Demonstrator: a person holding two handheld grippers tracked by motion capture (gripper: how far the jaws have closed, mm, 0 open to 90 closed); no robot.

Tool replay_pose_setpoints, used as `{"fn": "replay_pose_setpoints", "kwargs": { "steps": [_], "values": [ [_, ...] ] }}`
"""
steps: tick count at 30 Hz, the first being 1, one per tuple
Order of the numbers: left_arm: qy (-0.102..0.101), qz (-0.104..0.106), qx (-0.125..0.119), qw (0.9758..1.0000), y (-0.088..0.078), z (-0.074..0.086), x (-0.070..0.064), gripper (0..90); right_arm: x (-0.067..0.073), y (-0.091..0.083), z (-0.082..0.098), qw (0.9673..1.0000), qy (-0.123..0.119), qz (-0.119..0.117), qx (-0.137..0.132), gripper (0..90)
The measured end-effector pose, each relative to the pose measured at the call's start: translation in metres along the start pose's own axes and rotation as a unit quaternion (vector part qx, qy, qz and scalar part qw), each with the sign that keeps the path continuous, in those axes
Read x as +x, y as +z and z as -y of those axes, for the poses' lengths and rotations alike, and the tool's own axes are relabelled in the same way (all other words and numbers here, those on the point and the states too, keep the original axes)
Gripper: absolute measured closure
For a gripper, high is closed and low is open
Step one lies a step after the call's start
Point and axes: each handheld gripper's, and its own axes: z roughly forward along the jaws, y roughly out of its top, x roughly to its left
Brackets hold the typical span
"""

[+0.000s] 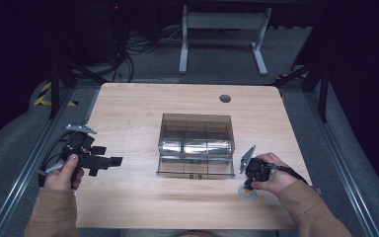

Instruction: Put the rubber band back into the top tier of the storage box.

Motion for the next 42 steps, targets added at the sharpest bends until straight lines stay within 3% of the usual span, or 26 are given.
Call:
{"fn": "replay_pose_setpoints", "kwargs": {
  "steps": [10,19,27,42],
  "values": [
    [0.0,0.0,-0.001,1.0,-0.001,0.0,0.0,16.2,-0.001,0.0,-0.001,1.0,0.003,-0.006,0.003,83.0],
    [0.0,0.0,-0.001,1.0,-0.001,0.0,0.0,16.2,-0.001,-0.008,-0.001,0.9998,0.01,-0.008,-0.013,83.0],
    [0.0,0.001,-0.002,1.0,-0.001,0.0,0.001,16.2,-0.002,-0.024,0.0,0.9992,0.022,-0.011,-0.031,83.1],
    [-0.001,0.002,-0.003,1.0,-0.001,0.001,0.001,16.2,-0.003,-0.056,0.0,0.9982,0.023,-0.008,-0.054,83.1]
  ]
}}
